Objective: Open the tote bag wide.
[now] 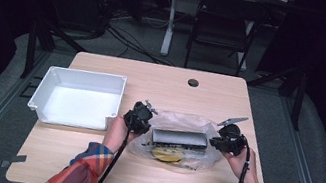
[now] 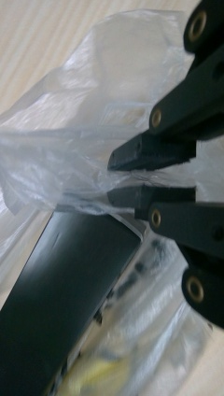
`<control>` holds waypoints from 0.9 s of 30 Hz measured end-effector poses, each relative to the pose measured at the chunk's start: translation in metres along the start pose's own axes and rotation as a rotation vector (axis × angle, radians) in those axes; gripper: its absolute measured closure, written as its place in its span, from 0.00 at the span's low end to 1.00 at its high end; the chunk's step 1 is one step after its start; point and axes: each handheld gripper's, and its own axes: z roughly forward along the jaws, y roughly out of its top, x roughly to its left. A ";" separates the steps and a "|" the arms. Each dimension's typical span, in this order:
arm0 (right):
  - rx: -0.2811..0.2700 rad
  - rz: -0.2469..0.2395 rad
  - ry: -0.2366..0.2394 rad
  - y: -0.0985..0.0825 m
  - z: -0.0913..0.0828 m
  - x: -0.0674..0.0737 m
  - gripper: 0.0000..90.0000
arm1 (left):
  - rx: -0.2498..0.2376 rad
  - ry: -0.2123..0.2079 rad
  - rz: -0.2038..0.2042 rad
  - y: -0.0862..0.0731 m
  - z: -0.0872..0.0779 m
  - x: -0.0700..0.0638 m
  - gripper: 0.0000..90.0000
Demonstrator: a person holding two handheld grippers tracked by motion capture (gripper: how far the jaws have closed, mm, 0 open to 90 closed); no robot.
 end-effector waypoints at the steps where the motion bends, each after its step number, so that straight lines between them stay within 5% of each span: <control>1: 0.007 0.007 -0.003 -0.001 0.002 -0.001 0.94 | 0.011 0.016 0.003 0.001 0.004 -0.001 0.95; 6: 0.067 0.048 -0.068 -0.006 0.012 -0.011 0.98 | 0.070 0.121 0.035 0.002 0.022 -0.005 0.98; 14: 0.168 0.082 -0.119 -0.015 0.016 -0.024 0.99 | 0.112 0.173 0.052 -0.003 0.027 -0.002 0.98; 19: 0.208 0.096 -0.129 -0.024 0.011 -0.029 1.00 | 0.146 0.244 0.112 -0.006 0.030 -0.007 0.98; 27: 0.235 0.087 -0.109 -0.036 0.003 -0.033 0.99 | 0.153 0.237 0.117 -0.007 0.029 -0.006 0.98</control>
